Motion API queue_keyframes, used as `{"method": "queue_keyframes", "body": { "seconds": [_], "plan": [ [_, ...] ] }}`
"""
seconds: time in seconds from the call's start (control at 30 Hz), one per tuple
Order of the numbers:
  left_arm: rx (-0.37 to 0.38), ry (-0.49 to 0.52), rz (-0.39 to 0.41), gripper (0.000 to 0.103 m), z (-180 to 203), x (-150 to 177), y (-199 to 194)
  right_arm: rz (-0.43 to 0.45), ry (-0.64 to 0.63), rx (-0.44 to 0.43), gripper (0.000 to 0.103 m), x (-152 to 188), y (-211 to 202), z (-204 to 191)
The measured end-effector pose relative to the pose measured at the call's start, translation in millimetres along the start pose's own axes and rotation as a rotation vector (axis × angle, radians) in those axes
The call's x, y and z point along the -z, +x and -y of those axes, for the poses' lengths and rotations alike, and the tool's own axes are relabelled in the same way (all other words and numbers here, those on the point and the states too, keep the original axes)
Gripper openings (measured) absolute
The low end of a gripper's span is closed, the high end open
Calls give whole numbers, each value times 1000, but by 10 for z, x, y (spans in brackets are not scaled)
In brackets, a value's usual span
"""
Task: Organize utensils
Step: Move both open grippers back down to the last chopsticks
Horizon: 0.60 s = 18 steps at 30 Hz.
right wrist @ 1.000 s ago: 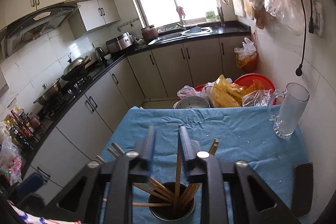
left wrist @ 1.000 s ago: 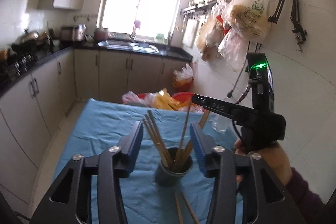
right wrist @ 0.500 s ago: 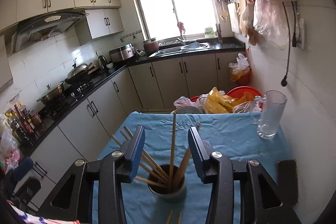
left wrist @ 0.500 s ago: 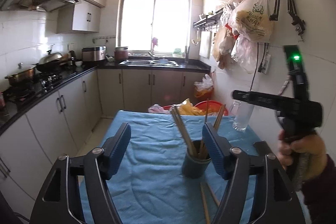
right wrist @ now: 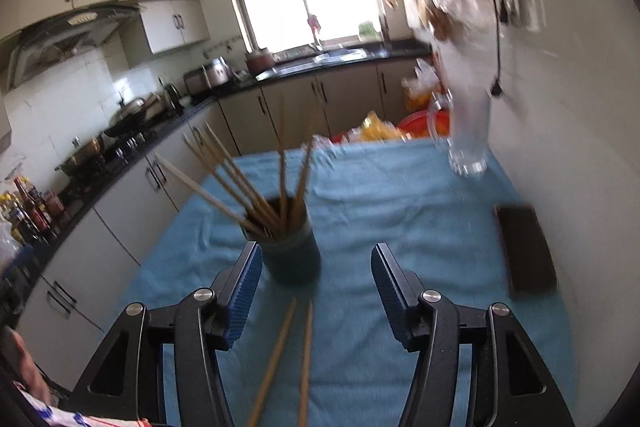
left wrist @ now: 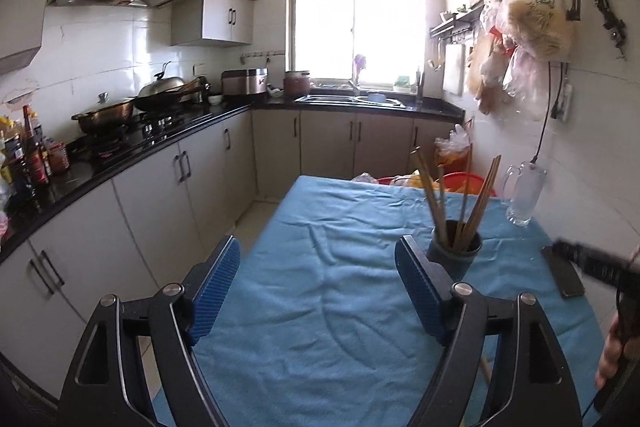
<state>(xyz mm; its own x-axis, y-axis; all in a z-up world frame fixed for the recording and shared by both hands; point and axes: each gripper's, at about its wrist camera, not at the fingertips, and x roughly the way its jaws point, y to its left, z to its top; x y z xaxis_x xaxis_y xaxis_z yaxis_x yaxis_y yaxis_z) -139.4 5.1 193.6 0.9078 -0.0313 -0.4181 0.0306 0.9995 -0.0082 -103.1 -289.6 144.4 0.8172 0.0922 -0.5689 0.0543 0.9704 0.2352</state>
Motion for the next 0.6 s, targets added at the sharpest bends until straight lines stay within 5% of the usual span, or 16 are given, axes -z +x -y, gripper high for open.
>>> {"method": "queue_keyframes", "body": {
  "seconds": [0.27, 0.6],
  "plan": [
    [-12, 9, -11, 80, -34, 120, -32, -119, 60, 39, 61, 614, 166, 232],
    [75, 35, -174, 80, 211, 412, 383, -267, -54, 24, 57, 1041, 545, -51]
  ]
}}
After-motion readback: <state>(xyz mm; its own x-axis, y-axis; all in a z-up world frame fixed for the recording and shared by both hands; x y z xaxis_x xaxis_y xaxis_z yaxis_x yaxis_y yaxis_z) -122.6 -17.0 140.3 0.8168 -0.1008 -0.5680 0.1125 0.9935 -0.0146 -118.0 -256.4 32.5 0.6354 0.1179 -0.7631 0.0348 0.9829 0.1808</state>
